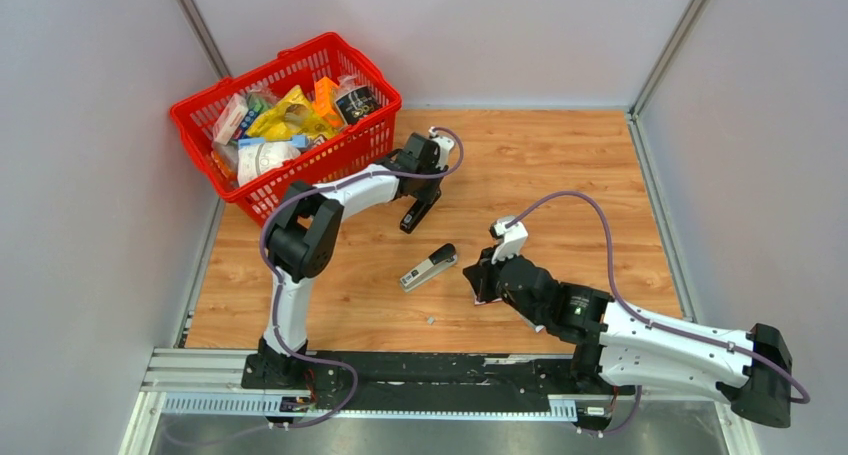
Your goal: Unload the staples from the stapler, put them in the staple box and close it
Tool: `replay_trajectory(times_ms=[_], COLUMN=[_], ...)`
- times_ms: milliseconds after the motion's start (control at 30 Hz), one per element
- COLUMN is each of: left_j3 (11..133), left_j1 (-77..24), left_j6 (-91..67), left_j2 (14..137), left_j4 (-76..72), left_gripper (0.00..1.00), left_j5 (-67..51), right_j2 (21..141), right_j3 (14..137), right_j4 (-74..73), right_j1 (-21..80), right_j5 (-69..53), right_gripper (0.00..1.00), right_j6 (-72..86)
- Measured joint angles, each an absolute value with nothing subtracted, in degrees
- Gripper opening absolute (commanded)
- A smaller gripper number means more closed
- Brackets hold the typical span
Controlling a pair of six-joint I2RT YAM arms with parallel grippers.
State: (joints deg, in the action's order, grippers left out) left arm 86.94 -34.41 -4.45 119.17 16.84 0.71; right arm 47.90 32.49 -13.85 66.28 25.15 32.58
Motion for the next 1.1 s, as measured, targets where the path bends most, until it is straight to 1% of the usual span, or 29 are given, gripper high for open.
replay_trajectory(times_ms=[533,600,667,700,733,767,800,833,867,933,967,1100], left_j3=[86.6,86.6,86.6,86.6,86.6,86.6,86.6,86.6,86.5,86.4,86.1,84.9], left_j1=[-34.9,-35.0,-35.1,-35.2,-35.2,-35.2,-35.2,-35.3,-35.3,-35.5,-35.5,-35.7], left_j6=[-4.6,-4.6,-4.6,-4.7,-4.8,-4.9,-5.1,-5.3,-5.4,-5.7,-5.7,-6.1], left_j2=[118.9,118.7,118.3,118.0,117.5,117.1,116.7,116.5,116.5,116.2,116.0,114.8], left_j4=[16.1,16.5,17.2,17.6,18.2,18.6,19.2,20.1,20.8,21.1,21.5,23.4], left_gripper=[0.01,0.07,0.16,0.25,0.29,0.36,0.39,0.44,0.46,0.56,0.60,0.65], left_j5=[1.5,1.5,1.4,1.3,1.1,1.0,0.6,0.2,0.1,-0.1,-0.3,-0.4], right_j2=[48.0,48.0,48.0,48.0,48.0,48.1,48.2,48.3,48.6,48.9,49.1,49.4], right_j3=[31.8,31.8,31.8,31.9,31.9,31.9,31.9,31.9,31.9,31.9,31.9,32.1], right_j4=[-13.5,-13.5,-13.5,-13.6,-13.7,-13.8,-13.9,-13.9,-13.9,-14.0,-14.0,-14.3], right_j1=[66.3,66.3,66.3,66.3,66.3,66.3,66.3,66.3,66.3,66.3,66.3,66.3], right_j5=[24.9,24.9,24.9,24.9,24.9,25.0,25.0,25.0,25.0,25.0,25.1,25.3], right_gripper=[0.00,0.03,0.07,0.10,0.16,0.23,0.29,0.32,0.36,0.46,0.48,0.54], right_j6=[33.6,33.7,33.7,33.7,33.7,33.7,33.8,34.0,33.9,34.0,34.1,34.1])
